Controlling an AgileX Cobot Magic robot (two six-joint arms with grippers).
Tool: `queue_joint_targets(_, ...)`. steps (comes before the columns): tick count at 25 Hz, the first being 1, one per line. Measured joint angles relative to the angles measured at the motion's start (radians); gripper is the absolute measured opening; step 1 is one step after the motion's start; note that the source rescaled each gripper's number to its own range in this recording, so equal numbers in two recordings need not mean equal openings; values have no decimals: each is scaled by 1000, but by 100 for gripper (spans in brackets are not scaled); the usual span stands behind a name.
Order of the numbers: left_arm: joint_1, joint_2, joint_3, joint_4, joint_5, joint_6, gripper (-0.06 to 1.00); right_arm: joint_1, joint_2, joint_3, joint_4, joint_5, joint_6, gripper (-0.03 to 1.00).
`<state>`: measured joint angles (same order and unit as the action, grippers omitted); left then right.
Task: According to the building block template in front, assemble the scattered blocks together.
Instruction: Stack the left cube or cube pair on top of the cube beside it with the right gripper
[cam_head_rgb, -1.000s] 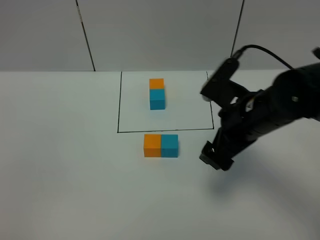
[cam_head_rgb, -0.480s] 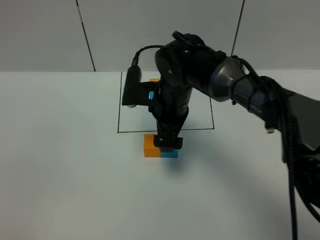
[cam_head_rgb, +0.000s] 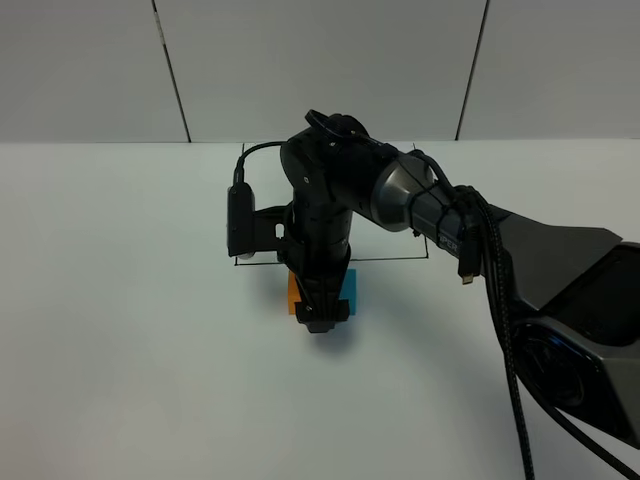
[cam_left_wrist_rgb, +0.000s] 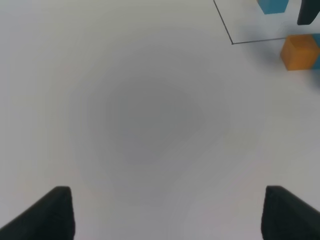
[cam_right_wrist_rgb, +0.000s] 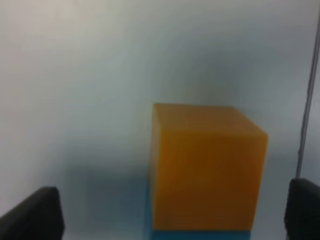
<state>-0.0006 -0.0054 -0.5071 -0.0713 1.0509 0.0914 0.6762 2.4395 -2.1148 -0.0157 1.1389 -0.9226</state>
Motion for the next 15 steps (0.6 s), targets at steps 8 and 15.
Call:
queue_joint_targets(8, 0, 0, 0, 0, 0, 1, 72, -41, 27, 0, 16, -46, -5, 64)
queue_joint_targets(15, 0, 0, 0, 0, 0, 1, 72, -45, 30, 0, 52, -45, -5, 4)
